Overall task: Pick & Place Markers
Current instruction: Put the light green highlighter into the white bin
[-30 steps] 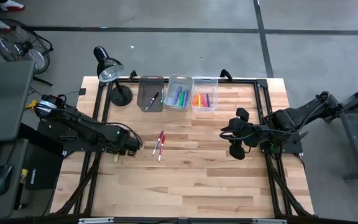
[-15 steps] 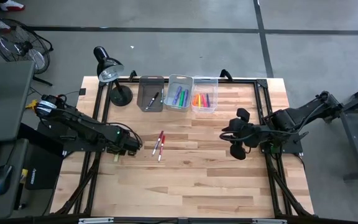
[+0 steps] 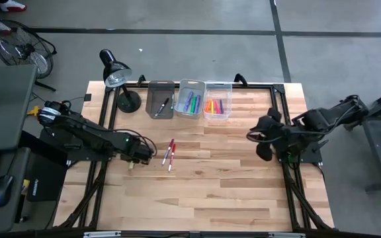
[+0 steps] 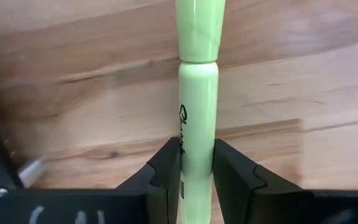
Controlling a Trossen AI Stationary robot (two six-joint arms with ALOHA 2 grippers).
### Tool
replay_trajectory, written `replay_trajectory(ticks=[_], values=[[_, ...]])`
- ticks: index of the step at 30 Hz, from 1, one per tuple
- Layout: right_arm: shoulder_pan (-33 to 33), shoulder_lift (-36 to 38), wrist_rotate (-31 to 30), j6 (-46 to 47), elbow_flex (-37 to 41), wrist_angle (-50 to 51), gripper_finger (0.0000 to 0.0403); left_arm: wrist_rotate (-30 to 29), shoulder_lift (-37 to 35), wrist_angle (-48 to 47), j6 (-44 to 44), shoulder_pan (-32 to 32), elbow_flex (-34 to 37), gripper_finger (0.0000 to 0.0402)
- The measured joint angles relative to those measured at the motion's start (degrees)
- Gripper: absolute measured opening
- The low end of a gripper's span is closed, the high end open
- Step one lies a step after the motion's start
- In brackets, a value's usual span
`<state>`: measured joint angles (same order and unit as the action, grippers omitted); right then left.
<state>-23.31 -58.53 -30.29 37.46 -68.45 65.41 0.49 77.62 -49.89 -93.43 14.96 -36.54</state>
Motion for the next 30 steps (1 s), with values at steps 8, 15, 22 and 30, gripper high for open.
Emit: replay_trajectory(ticks=[8,15,22,30], values=[[0.0,2.5,0.0,3.6,0.0,3.8,0.0103,-7.7,0.0,2.6,3.4,0.0,-6.2,0.0074],[0.0,2.3,0.2,3.6,0.0,3.9,0.0103,-14.8,0.0,6.8,6.3,0.0,-13.7,0.0074],[0.0,2.3,0.2,3.6,0.0,3.8,0.0103,-21.0,0.5,15.5,12.0,-0.1,-20.2,0.0074],[0.0,2.3,0.4,5.3,0.0,3.5,0.0103,-20.3,7.9,20.4,21.3,-5.7,-30.1,0.0074]])
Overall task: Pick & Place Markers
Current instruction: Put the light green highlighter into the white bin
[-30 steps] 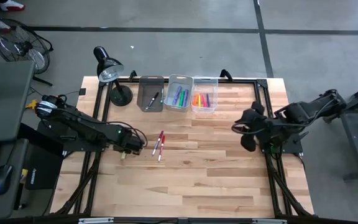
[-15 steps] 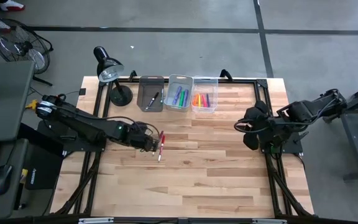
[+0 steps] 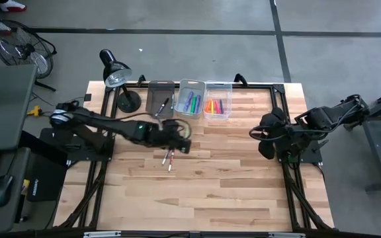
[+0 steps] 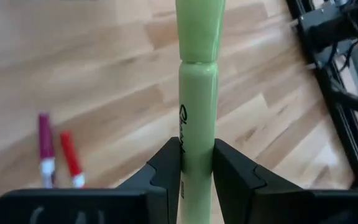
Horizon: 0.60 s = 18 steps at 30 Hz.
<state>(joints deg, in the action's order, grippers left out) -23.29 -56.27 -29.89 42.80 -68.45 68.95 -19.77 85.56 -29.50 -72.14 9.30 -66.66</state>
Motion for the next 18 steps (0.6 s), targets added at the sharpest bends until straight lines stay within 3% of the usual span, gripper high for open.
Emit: replay_trajectory(ticks=[9,18], values=[[0.0,0.0,3.6,2.0,0.0,-2.3,0.0103,6.9,11.6,-2.8,6.9,-10.9,-15.9,0.0074],[0.0,0.1,9.1,1.2,0.0,0.4,0.0103,12.6,19.5,-16.8,13.4,-23.1,-29.1,0.0074]])
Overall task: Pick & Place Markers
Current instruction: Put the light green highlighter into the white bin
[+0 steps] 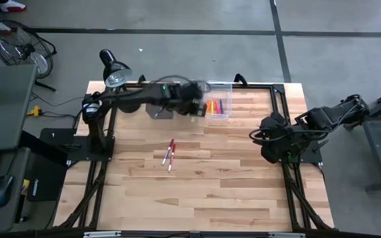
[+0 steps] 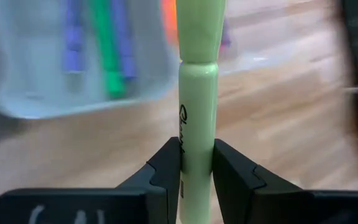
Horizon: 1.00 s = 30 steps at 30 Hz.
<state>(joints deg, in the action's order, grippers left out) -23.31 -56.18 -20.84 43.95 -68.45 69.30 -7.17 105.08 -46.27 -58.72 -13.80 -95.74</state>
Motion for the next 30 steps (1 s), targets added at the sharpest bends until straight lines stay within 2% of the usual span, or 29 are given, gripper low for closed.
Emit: replay_trajectory(ticks=[4,6,8,12,15,18,20,24,30], values=[[0.0,0.0,-0.9,1.0,0.0,1.5,0.0103,1.9,3.0,0.1,4.5,-4.7,-4.4,0.0074],[0.0,0.0,-1.2,1.2,0.0,2.2,0.0103,2.3,3.1,-2.7,5.9,-6.7,-4.9,0.0074],[0.0,0.0,-1.2,2.3,0.0,3.6,0.0103,2.1,4.5,0.9,6.0,-8.2,-5.9,0.0074],[0.0,0.0,-1.4,4.8,0.0,7.6,0.0103,3.8,7.1,-2.1,6.9,-11.2,-5.1,0.0074],[0.0,0.0,-3.5,6.8,0.0,9.8,0.0103,5.2,9.1,1.0,8.1,-12.7,-6.0,0.0074],[0.0,0.1,-4.8,7.3,0.0,10.1,0.0103,7.0,10.1,-2.6,10.6,-14.0,-5.3,0.0074],[0.0,0.0,-5.6,7.7,0.0,9.9,0.0103,6.1,11.9,0.4,11.0,-14.1,-5.8,0.0074],[0.0,0.0,-6.9,8.7,0.0,9.8,0.0103,6.8,12.6,-1.1,12.4,-14.8,-5.3,0.0074],[0.0,0.0,-8.3,9.7,0.0,9.5,0.0103,3.3,13.5,-0.7,13.9,-14.8,-5.4,0.0074]])
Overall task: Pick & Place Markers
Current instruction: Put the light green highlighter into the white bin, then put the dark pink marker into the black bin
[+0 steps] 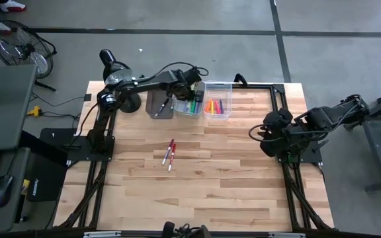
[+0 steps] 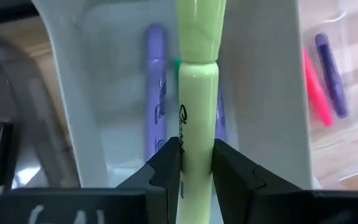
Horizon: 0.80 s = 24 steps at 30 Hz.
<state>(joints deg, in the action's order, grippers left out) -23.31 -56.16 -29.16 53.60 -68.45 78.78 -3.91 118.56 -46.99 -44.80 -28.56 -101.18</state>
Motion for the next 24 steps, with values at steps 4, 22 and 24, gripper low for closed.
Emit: replay_trajectory(ticks=[4,22,24], values=[[0.0,0.0,-1.0,0.2,0.0,0.0,0.0103,-0.6,-0.3,0.4,1.1,0.0,-0.1,0.0074],[0.0,0.0,-2.2,0.4,0.0,-0.1,0.0103,3.8,-0.3,0.1,2.6,0.1,-0.1,0.0141],[0.0,0.0,-2.2,0.3,0.0,-0.2,0.0103,3.8,-0.3,0.2,2.7,0.1,-0.1,0.0141]])
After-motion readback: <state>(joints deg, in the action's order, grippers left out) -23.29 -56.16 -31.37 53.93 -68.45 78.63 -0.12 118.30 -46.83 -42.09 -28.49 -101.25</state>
